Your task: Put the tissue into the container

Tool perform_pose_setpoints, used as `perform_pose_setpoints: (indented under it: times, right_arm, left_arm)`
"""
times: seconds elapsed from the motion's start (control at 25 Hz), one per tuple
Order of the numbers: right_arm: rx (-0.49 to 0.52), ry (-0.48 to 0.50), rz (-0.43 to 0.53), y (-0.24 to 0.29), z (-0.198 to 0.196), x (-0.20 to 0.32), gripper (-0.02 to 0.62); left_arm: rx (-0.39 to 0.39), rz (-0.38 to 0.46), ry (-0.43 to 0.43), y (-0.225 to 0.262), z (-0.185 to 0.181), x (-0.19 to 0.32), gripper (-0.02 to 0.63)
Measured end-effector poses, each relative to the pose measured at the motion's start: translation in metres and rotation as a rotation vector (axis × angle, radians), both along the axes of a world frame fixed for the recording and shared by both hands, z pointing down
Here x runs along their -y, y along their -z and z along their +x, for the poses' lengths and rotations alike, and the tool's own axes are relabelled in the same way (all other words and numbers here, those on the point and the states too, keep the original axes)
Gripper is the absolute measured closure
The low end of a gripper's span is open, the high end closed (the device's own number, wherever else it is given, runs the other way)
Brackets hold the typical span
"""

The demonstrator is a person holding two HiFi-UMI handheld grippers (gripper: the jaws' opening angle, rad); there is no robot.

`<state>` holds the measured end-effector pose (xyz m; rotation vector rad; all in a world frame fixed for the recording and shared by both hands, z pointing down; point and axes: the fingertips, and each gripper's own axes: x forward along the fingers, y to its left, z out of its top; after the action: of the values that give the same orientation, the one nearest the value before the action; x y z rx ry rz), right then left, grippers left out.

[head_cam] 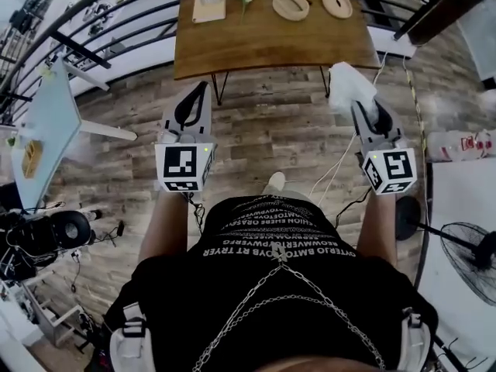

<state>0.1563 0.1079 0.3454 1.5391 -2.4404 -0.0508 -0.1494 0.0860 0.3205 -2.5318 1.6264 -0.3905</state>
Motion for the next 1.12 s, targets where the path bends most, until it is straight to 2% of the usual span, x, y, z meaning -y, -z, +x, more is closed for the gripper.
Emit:
perform_pose_setpoints:
  times: [0.16, 0.28, 0.36, 0.48, 0.72, 1.12]
  right_arm:
    - [0.013, 0.014, -0.004, 0.0, 0.008, 0.022, 0.474]
    - [0.012, 0.027, -0.02, -0.002, 0.012, 0.032, 0.474]
    - [0.006, 0.034, -0.03, -0.004, 0.013, 0.038, 0.474]
    - [0.029, 0.025, -0.029, -0.003, 0.016, 0.046, 0.474]
    - [0.002, 0.027, 0.014, 0.001, 0.013, 0.071, 0.474]
    - [-0.016, 0.038, -0.022, -0.009, 0.012, 0.144, 0.474]
  left_arm:
    - [0.012, 0.006, 0.023, 0.003, 0.014, 0.012, 0.577]
    - [0.036, 0.052, 0.06, 0.01, 0.013, 0.016, 0.577]
    - [0.024, 0.051, 0.065, 0.01, 0.011, 0.018, 0.577]
    - [0.004, 0.012, 0.063, 0.002, 0.01, 0.023, 0.577]
    - [-0.021, 0.011, 0.017, -0.005, 0.029, 0.051, 0.577]
    - [-0.029, -0.032, -0.009, -0.02, 0.043, 0.131, 0.577]
